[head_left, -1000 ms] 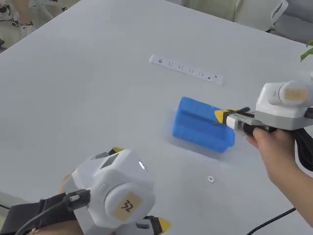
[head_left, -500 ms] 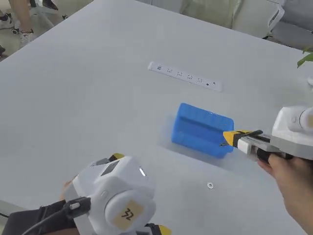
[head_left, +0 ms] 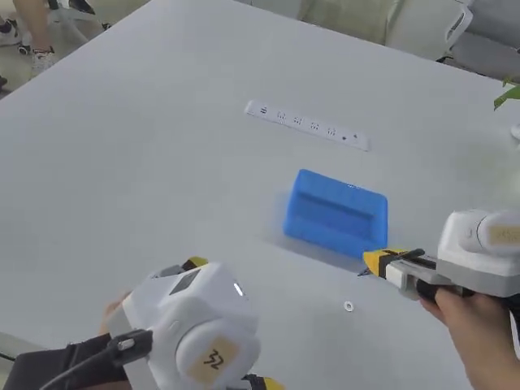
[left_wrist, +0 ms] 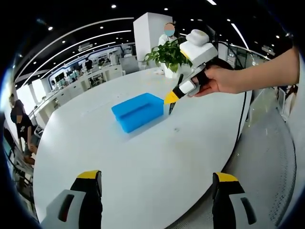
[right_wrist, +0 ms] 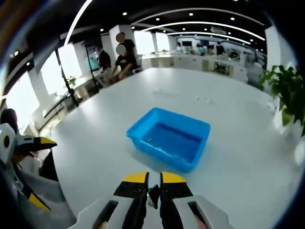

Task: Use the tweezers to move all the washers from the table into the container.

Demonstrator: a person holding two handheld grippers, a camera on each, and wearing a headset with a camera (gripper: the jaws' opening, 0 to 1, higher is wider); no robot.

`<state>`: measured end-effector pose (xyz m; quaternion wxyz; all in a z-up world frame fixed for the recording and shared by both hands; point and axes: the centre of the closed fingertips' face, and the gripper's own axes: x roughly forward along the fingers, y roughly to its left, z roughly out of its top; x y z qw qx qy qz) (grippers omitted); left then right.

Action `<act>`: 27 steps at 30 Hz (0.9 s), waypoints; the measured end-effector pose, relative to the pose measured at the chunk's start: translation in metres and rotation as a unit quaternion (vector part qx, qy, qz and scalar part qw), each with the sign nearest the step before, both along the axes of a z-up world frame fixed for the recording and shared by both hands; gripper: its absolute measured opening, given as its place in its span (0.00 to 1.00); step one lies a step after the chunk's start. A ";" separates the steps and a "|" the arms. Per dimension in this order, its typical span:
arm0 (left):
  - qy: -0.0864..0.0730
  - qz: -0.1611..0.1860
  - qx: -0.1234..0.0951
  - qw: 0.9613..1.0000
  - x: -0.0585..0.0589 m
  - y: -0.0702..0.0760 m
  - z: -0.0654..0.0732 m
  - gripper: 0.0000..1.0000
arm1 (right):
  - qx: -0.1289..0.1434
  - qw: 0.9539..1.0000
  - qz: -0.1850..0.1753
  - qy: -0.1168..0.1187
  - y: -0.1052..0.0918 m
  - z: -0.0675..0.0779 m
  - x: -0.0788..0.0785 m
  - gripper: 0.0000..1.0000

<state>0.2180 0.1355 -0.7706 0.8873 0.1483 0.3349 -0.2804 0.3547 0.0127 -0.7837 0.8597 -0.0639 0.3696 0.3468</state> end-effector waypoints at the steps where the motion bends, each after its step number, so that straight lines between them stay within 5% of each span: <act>1: 0.001 0.000 -0.001 1.000 0.000 0.000 0.000 0.99 | -0.001 1.000 -0.001 0.003 -0.001 -0.003 -0.002 0.05; 14: 0.009 -0.003 0.008 1.000 -0.005 -0.001 -0.008 0.97 | -0.020 0.999 0.002 0.045 -0.008 -0.035 -0.018 0.05; 27: 0.010 -0.005 0.008 1.000 -0.005 -0.002 -0.007 0.97 | -0.032 0.999 0.002 0.035 -0.014 -0.044 -0.004 0.05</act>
